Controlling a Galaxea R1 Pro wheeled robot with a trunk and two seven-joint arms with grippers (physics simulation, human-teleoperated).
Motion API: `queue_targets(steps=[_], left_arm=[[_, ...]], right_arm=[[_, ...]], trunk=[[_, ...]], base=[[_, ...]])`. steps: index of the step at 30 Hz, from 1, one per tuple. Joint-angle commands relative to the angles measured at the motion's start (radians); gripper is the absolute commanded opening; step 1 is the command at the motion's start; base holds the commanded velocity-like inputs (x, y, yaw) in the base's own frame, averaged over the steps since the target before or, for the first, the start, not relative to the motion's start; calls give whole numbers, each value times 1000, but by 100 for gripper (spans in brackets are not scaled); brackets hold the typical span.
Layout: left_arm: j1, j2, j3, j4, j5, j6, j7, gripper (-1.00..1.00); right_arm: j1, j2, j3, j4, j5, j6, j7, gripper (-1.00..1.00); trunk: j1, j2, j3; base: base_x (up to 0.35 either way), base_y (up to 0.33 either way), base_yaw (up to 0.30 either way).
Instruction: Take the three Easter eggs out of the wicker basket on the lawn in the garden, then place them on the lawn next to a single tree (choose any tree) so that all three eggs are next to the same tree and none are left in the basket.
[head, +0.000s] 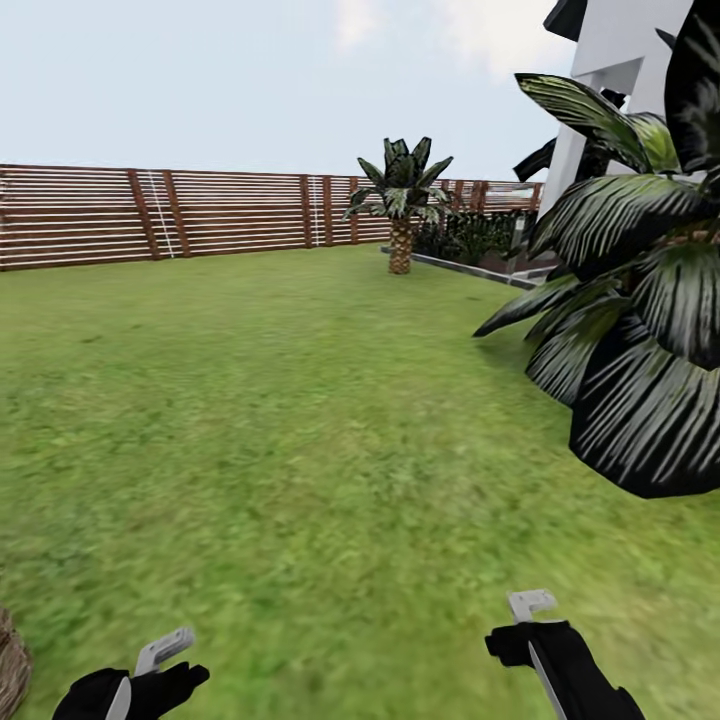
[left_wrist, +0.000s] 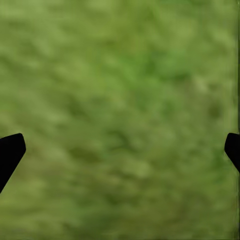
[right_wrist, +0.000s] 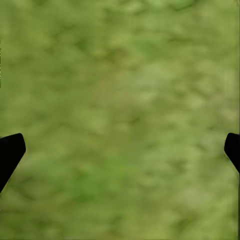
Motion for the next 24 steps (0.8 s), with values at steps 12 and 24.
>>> queue_targets(steps=[12, 24], left_arm=[[-1, -1, 0, -1, 4, 7, 0, 100], [-1, -2, 0, -1, 4, 7, 0, 100]], right_arm=[[0, 0, -2, -2, 11, 4, 9, 100], [1, 0, -2, -2, 11, 4, 9, 100]], trunk=[[0, 0, -1], [0, 0, -1]], base=[[294, -171, 253], [295, -170, 254]])
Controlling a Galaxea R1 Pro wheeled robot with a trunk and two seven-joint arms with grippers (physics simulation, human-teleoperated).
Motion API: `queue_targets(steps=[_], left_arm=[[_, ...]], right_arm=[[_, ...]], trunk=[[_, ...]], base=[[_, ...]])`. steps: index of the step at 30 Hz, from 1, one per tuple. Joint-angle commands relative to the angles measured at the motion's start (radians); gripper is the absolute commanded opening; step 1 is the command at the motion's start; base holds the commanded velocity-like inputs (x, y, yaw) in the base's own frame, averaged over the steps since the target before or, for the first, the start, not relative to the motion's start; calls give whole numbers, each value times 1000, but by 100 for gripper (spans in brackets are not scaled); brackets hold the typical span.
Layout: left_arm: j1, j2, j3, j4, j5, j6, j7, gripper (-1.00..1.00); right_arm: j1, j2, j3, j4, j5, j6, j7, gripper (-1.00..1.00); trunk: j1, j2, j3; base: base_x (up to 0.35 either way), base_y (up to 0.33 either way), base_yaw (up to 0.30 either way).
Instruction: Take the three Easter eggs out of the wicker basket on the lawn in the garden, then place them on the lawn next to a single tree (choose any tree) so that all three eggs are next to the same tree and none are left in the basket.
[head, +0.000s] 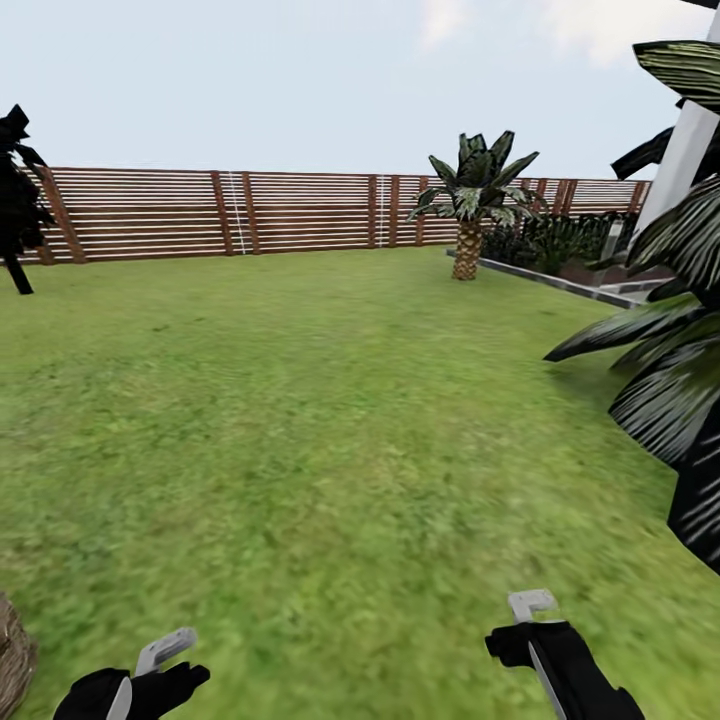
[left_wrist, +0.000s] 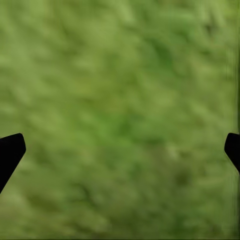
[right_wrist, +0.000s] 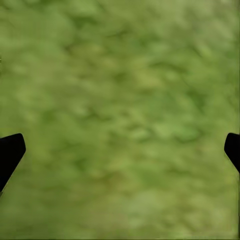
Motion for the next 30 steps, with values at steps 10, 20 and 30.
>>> queue_targets(steps=[10, 20, 30], left_arm=[[-1, -1, 2, -1, 5, 7, -1, 100], [-1, 0, 2, -1, 5, 7, -2, 100], [-1, 0, 1, -1, 7, 7, -3, 100]], right_arm=[[-1, 0, -1, -2, 11, 4, 9, 100], [-1, 0, -2, -2, 10, 4, 9, 100], [-1, 0, -1, -2, 11, 4, 9, 100]], trunk=[[0, 0, -1], [0, 0, -1], [0, 0, -1]], base=[[295, -170, 254], [295, -169, 254], [295, -168, 254]])
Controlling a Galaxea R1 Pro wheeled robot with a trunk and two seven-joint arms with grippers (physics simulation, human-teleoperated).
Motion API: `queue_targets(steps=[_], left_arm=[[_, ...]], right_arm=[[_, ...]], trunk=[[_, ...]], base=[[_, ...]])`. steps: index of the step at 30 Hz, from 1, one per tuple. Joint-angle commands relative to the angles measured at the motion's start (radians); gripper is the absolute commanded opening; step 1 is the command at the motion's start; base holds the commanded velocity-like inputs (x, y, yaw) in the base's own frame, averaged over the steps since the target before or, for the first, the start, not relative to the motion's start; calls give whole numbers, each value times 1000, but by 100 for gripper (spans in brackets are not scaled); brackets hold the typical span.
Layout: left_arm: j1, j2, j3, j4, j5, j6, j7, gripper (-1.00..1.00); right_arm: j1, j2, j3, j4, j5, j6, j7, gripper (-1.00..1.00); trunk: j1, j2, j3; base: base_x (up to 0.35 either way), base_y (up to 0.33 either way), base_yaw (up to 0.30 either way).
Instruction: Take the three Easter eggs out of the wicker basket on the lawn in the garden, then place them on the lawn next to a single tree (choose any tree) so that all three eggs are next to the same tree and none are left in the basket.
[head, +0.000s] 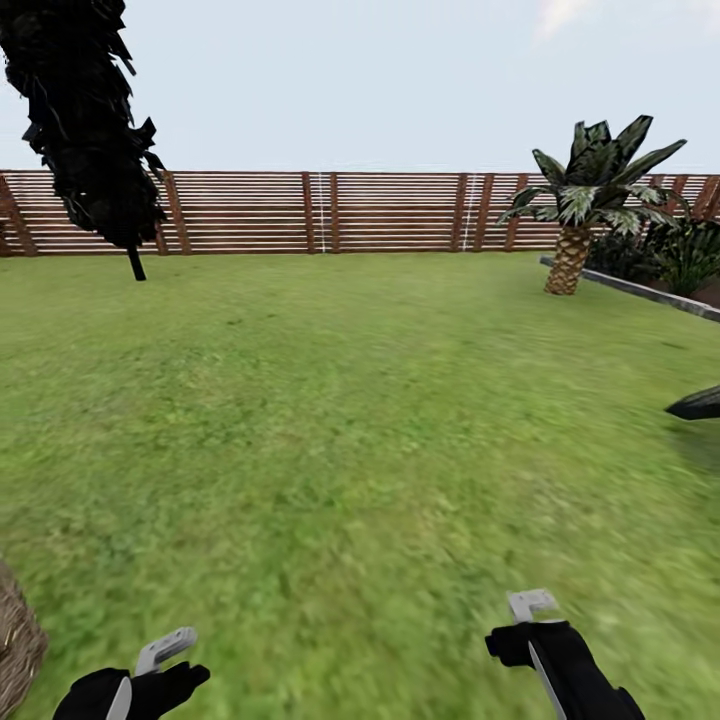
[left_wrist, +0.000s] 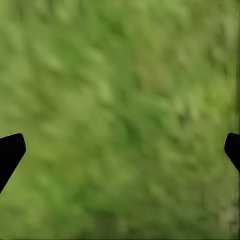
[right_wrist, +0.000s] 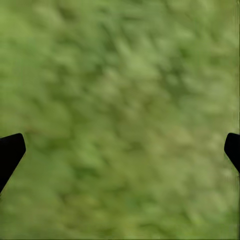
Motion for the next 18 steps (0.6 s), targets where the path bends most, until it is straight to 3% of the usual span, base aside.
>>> queue_targets(steps=[1, 18], left_arm=[[-1, -1, 2, -1, 5, 7, -1, 100], [-1, -1, 0, -6, 2, 7, -2, 100]], right_arm=[[0, 0, -2, -1, 11, 4, 9, 100], [0, 1, -1, -1, 11, 4, 9, 100]], trunk=[[0, 0, -1], [0, 0, -1]], base=[[295, -168, 254], [295, -167, 255]])
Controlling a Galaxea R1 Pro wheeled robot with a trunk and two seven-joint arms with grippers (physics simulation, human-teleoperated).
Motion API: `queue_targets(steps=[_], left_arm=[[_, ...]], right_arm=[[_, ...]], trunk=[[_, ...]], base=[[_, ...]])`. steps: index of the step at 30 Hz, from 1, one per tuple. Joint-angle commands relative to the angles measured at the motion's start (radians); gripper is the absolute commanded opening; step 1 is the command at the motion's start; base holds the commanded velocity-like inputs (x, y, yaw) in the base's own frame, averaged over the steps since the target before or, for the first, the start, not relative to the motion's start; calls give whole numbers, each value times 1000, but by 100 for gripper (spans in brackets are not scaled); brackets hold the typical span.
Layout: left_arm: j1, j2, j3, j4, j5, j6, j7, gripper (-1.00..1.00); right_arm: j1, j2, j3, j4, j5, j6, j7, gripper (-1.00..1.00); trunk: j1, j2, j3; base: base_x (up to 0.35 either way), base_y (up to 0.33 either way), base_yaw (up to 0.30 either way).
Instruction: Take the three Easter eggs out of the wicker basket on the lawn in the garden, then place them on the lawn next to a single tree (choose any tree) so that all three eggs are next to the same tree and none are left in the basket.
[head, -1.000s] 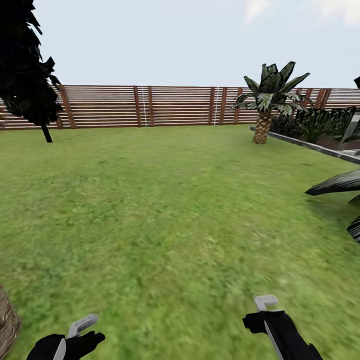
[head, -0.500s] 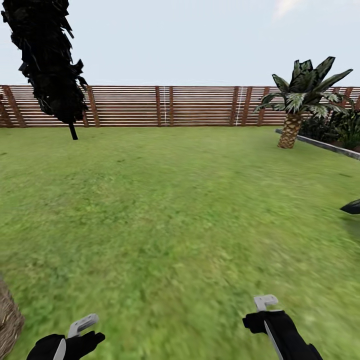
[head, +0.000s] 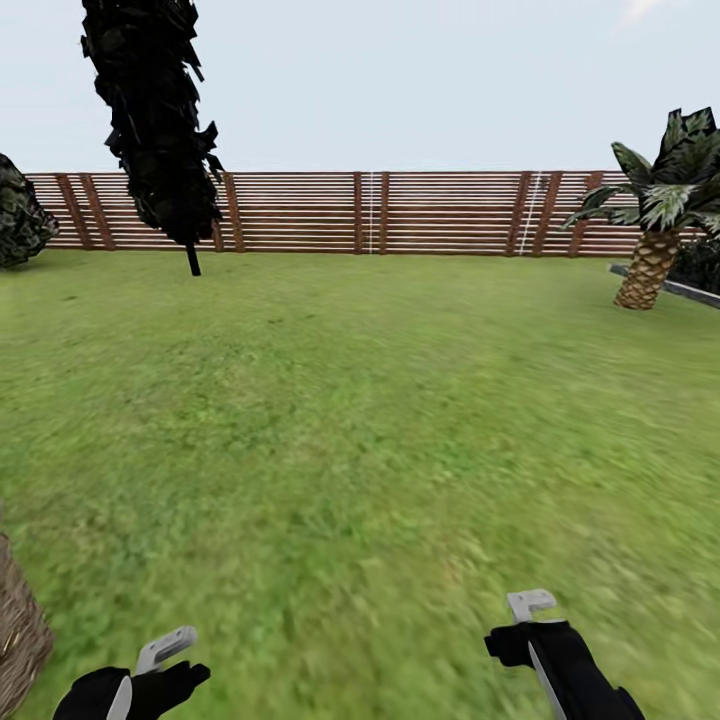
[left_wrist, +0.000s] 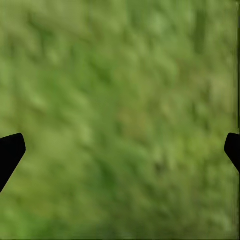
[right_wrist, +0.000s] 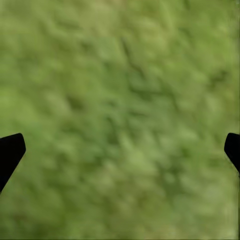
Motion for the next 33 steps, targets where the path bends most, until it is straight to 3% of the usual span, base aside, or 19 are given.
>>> queue_targets(steps=[1, 9, 14, 33], left_arm=[[-1, 0, 2, -2, 4, 7, -2, 100], [-1, 29, 8, -12, 2, 9, -9, 100], [-1, 70, 9, -46, 7, 9, -11, 100], [-1, 68, 6, -41, 5, 9, -12, 100]], right_arm=[[0, 0, -2, -2, 11, 4, 9, 100], [0, -2, -2, -17, 10, 6, 9, 100], [1, -2, -2, -25, 9, 7, 9, 100], [0, 5, 2, -22, 12, 8, 9, 100]], trunk=[[0, 0, -1], [0, 0, -1], [0, 0, -1], [0, 0, -1]], base=[[295, -167, 256], [296, -163, 256], [296, -157, 256], [297, -142, 256]])
